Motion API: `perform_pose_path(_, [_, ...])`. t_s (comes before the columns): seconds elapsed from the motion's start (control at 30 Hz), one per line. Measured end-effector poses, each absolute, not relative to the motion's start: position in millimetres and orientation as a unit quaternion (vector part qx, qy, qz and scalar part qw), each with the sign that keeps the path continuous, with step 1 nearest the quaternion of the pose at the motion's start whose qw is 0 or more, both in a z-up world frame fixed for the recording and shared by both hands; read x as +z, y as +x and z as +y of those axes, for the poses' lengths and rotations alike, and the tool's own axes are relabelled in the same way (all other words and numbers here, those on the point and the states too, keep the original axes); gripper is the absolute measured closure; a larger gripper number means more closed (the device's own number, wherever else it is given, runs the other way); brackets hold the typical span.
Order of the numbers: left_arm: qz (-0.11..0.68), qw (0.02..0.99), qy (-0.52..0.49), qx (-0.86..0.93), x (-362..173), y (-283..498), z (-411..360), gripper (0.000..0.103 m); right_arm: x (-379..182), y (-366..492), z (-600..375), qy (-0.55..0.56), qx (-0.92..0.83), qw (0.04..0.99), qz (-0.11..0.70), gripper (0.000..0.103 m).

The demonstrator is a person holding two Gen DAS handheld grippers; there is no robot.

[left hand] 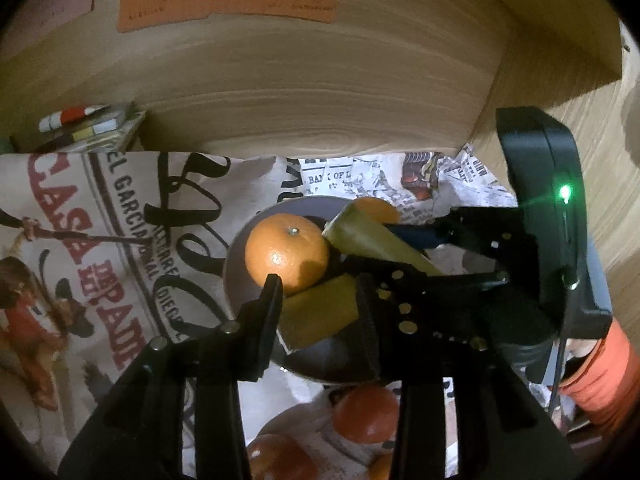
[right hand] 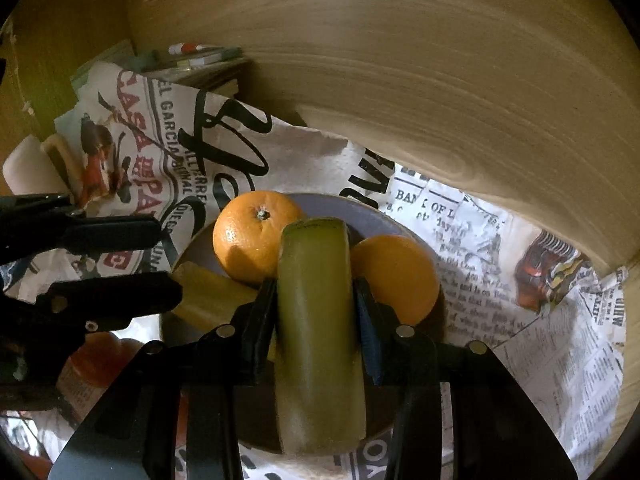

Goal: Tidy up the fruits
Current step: 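Lower the left tool's cylinder onto the plate while the right tool lowers its cylinder beside it, then open both tools to release the cylinders and lift away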

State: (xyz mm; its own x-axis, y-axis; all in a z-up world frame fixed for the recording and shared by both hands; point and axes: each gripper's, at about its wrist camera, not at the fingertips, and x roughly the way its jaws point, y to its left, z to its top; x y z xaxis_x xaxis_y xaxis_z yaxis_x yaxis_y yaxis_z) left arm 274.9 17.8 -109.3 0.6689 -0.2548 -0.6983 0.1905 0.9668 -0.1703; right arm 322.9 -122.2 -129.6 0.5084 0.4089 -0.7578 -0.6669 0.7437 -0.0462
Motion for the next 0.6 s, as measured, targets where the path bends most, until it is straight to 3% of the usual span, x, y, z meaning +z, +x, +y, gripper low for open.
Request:
perform_pose_path(0.1, [0.382, 0.917, -0.034, -0.110, -106.4, 267.7, 20.8, 0.052, -119.8, 316.9, -125.5, -0.166, 0.311, 0.863, 0.361, 0.043])
perform_pose_path(0.6, [0.326, 0.942, -0.025, -0.072, -73.8, 194.0, 39.1, 0.029, -74.2, 246.9, -154.6, -0.131, 0.317, 0.887, 0.310, 0.042])
